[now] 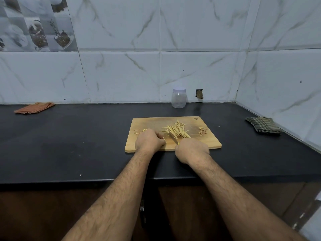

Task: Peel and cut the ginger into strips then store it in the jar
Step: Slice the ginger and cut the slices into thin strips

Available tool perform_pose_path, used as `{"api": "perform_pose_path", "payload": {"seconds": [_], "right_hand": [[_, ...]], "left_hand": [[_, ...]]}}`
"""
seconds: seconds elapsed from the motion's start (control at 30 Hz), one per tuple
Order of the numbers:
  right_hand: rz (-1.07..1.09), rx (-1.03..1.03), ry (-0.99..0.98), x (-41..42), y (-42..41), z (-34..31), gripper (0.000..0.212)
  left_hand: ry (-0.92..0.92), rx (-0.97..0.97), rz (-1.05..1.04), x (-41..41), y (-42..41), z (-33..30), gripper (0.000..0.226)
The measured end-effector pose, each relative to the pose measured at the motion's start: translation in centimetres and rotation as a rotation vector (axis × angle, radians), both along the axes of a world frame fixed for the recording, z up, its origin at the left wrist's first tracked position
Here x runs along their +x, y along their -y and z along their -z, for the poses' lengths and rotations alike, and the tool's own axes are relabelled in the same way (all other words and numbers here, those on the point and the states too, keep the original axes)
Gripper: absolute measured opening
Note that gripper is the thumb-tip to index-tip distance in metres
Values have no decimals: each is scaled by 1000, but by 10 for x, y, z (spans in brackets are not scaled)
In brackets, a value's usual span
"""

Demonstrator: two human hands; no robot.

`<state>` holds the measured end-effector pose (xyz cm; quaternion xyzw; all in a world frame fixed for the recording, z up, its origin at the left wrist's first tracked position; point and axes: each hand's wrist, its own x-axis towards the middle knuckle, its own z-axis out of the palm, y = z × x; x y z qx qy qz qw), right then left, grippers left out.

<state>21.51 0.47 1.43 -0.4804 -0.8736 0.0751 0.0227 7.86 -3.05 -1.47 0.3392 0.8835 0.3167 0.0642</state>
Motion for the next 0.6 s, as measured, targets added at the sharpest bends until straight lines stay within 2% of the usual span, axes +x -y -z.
{"api": "perform_pose_path", "payload": {"seconds": [0.2,0.43,0.6], "right_hand": [[-13,-1,-22,2,1,-2,28],[-105,-14,-33,5,10,2,34],[-61,-18,-32,4,7,2,31]], "left_hand": [[-29,72,8,-2,4,6,10],[-34,237,-30,-3,13,11,19],[-37,258,-46,-2,13,12,20]]}}
